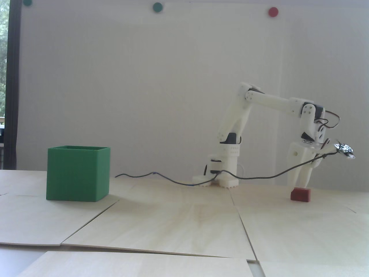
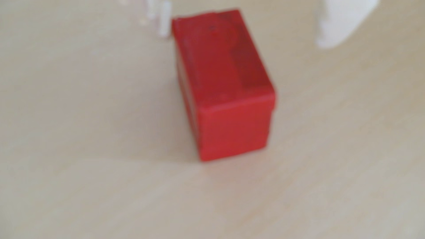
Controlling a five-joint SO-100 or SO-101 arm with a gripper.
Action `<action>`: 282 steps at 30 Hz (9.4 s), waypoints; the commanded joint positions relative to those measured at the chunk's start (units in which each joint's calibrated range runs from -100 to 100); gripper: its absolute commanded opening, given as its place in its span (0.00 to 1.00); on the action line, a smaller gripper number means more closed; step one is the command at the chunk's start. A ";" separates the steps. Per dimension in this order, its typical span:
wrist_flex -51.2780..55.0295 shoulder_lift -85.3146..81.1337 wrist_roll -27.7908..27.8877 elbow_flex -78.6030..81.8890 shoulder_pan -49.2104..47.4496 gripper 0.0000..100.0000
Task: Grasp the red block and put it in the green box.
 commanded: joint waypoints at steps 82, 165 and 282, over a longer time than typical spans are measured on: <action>-9.72 -10.67 1.25 6.97 9.69 0.02; -40.07 -82.68 -13.49 79.73 51.67 0.02; -5.08 -112.84 -13.75 103.07 47.33 0.03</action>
